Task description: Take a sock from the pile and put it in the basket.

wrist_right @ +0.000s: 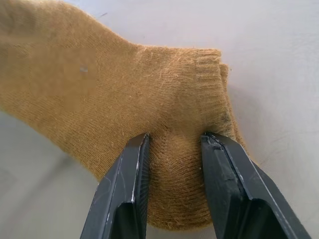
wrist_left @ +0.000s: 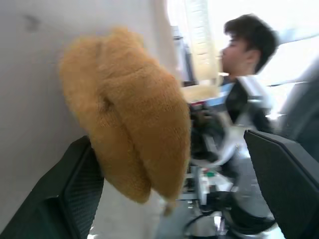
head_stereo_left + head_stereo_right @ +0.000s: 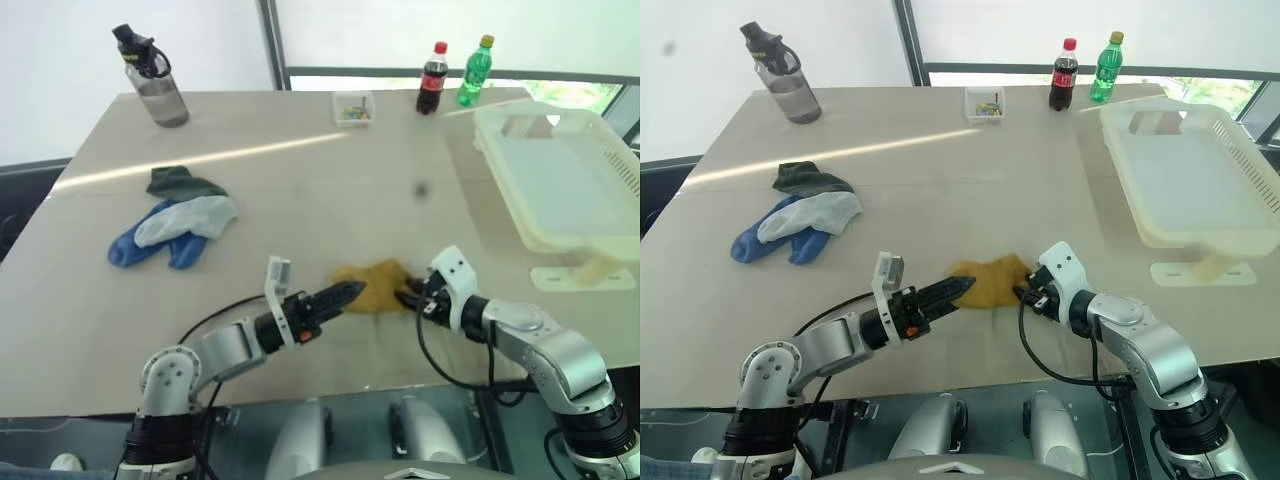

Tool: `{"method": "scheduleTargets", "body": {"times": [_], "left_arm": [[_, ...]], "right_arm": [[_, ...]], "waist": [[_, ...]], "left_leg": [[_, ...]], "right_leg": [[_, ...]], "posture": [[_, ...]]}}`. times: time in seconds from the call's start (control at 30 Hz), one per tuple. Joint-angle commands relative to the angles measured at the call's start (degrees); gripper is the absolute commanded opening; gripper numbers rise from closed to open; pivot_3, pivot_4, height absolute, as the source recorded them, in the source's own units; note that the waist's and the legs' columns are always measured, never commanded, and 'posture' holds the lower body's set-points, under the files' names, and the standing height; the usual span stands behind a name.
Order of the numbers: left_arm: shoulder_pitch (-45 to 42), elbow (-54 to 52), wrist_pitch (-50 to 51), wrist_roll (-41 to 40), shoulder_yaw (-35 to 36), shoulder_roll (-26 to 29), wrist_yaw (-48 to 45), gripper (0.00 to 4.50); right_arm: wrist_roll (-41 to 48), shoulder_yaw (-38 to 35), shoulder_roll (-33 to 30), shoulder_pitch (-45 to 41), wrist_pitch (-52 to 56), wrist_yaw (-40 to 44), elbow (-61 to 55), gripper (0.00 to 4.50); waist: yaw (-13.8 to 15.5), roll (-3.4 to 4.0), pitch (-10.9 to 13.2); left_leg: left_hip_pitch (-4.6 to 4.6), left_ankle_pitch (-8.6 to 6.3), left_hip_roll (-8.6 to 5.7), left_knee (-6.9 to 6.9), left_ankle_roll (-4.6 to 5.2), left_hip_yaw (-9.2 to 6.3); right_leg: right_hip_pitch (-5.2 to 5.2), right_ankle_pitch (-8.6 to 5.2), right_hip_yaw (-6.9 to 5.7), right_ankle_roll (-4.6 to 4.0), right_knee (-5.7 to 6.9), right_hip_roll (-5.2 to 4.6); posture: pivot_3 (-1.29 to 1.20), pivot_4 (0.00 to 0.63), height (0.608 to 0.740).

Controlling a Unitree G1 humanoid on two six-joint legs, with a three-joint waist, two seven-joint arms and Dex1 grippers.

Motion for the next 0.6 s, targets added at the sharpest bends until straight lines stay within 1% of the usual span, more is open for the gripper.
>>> {"method": "scheduleTargets", "body": {"times": [0.03, 0.1, 0.17, 0.37, 0.6], "left_arm": [[-0.12, -3.20, -1.95, -4.91, 0.88, 0.05, -1.74, 4.48], [-0.04, -3.71, -3.05, -6.14, 0.86, -0.07, -2.05, 4.48], [-0.05, -3.86, -3.65, -5.69, -0.03, -0.05, -1.86, 4.48], [-2.04, -2.57, -6.57, 2.39, -2.29, -2.23, -4.55, 4.48], [-4.14, -0.98, -7.04, 7.02, -3.88, -4.26, -8.58, 4.48]], "right_arm": [[-0.56, 0.44, 0.31, 0.79, 1.41, -0.76, 1.06, 1.70], [-0.57, 0.43, 0.39, 0.81, 1.44, -0.74, 1.05, 1.70], [-0.61, 0.40, 0.47, 0.71, 1.44, -0.71, 1.16, 1.70], [-0.73, 0.39, 0.53, 0.59, 1.40, -0.73, 1.21, 1.70], [-0.69, 0.26, 0.58, 0.67, 1.62, -1.06, 0.28, 1.70]], "waist": [[0.00, -0.06, 0.06], [-0.01, -0.05, 0.07], [-0.01, -0.06, 0.08], [0.02, -0.09, 0.12], [-0.08, -0.10, 0.15]], "left_leg": [[-0.01, 0.00, 0.00, 0.00, 0.00, 0.00], [-0.01, 0.00, 0.01, 0.00, 0.00, 0.01], [-0.01, 0.00, 0.01, 0.00, 0.00, 0.01], [-0.01, 0.00, 0.01, -0.01, -0.01, 0.05], [-0.04, 0.00, 0.00, -0.09, -0.01, 0.09]], "right_leg": [[-0.01, 0.00, 0.00, 0.00, 0.00, 0.00], [-0.01, 0.00, 0.02, 0.00, 0.00, -0.01], [-0.02, 0.00, 0.01, 0.00, -0.01, -0.02], [-0.03, 0.00, 0.03, -0.01, -0.02, -0.01], [-0.08, 0.00, 0.06, -0.01, -0.07, 0.00]], "posture": [[0.00, 0.150, 0.740], [0.00, 0.150, 0.740], [0.00, 0.150, 0.740], [0.00, 0.150, 0.740], [0.00, 0.150, 0.740]]}}
